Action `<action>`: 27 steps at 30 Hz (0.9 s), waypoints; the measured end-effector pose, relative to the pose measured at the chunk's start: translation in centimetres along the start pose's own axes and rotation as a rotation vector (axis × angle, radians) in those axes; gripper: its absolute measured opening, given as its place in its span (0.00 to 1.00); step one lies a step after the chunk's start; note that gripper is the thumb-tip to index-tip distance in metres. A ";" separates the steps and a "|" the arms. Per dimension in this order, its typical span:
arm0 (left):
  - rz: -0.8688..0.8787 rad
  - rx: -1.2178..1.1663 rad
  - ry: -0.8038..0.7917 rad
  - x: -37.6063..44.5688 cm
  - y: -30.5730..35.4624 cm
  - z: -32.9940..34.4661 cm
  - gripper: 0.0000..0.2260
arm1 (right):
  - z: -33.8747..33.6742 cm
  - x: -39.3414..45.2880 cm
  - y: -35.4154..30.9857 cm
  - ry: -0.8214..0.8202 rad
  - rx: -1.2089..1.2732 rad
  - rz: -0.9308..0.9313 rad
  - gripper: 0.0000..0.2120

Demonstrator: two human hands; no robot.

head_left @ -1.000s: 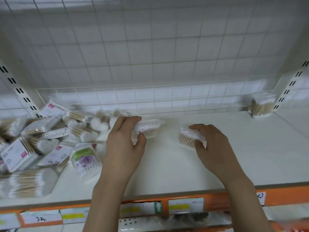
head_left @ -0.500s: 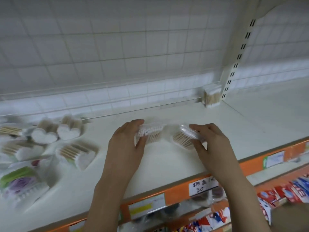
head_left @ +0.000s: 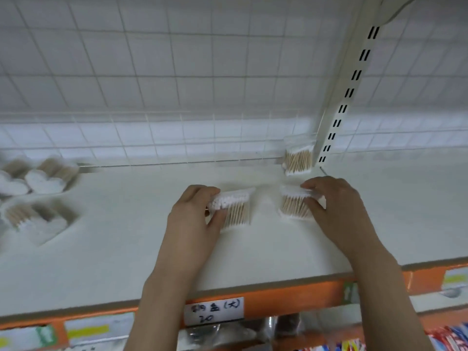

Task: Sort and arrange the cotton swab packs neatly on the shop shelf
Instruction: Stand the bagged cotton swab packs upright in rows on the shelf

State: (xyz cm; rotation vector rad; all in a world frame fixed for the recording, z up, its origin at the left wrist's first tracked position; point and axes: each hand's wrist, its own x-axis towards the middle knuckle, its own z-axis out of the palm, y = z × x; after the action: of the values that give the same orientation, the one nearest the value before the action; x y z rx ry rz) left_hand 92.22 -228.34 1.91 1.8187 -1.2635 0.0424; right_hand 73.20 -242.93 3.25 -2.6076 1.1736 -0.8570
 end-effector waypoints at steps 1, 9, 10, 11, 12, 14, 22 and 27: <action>-0.007 0.004 0.007 -0.1 0.6 0.7 0.14 | -0.4 0.6 1.1 -0.016 0.007 -0.010 0.11; -0.027 0.063 0.071 0.4 3.9 4.4 0.13 | -1.1 5.5 6.3 -0.045 0.007 -0.118 0.11; -0.033 0.070 0.082 0.5 4.2 4.6 0.13 | -1.1 6.2 6.6 -0.050 0.002 -0.146 0.11; -0.041 0.077 0.094 0.6 4.4 4.9 0.13 | -1.1 6.8 6.9 -0.055 -0.003 -0.173 0.11; -0.051 0.080 0.106 0.8 4.6 5.1 0.13 | -0.9 7.5 7.2 -0.061 -0.012 -0.198 0.11; -0.065 0.085 0.115 1.1 4.9 5.5 0.13 | -0.5 8.8 7.8 -0.068 -0.047 -0.239 0.12; -0.082 0.133 0.086 1.8 5.9 7.2 0.14 | 1.3 12.1 9.7 -0.111 -0.055 -0.260 0.13; -0.062 0.147 0.065 2.3 6.9 8.8 0.17 | 1.7 12.5 10.1 -0.088 -0.006 -0.213 0.11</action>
State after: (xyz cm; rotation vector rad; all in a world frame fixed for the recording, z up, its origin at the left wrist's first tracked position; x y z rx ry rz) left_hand 84.20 -236.56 2.15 1.9655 -1.1839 0.1627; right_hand 74.34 -259.03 3.70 -2.7803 0.8902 -0.7653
